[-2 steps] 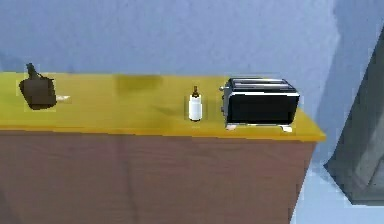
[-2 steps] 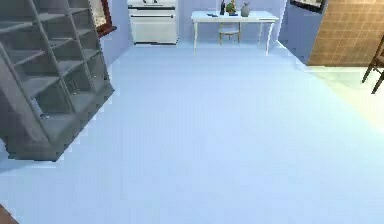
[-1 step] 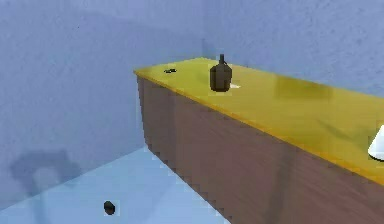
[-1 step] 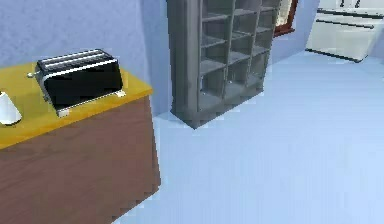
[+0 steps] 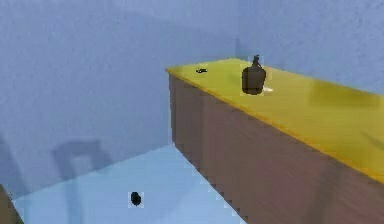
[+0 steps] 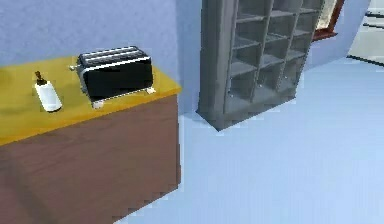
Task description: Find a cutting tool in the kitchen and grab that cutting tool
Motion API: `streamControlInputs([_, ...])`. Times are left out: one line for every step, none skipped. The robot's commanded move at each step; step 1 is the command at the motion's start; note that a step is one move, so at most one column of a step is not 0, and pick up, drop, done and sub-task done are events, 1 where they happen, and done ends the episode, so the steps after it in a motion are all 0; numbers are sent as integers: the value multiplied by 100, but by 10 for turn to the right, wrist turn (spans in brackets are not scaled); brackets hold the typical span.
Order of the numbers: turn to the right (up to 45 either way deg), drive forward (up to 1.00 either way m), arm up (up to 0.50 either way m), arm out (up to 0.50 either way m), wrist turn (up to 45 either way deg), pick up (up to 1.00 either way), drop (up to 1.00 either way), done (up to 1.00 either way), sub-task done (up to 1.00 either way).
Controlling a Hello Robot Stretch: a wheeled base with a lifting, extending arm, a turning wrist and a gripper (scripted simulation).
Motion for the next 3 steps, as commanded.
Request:
streamControlInputs([0,70,0,0,0,0,0,0,0])
streamControlInputs([-450,0,0,0,0,0,0,0,0])
streamControlInputs([-150,0,0,0,0,0,0,0,0])
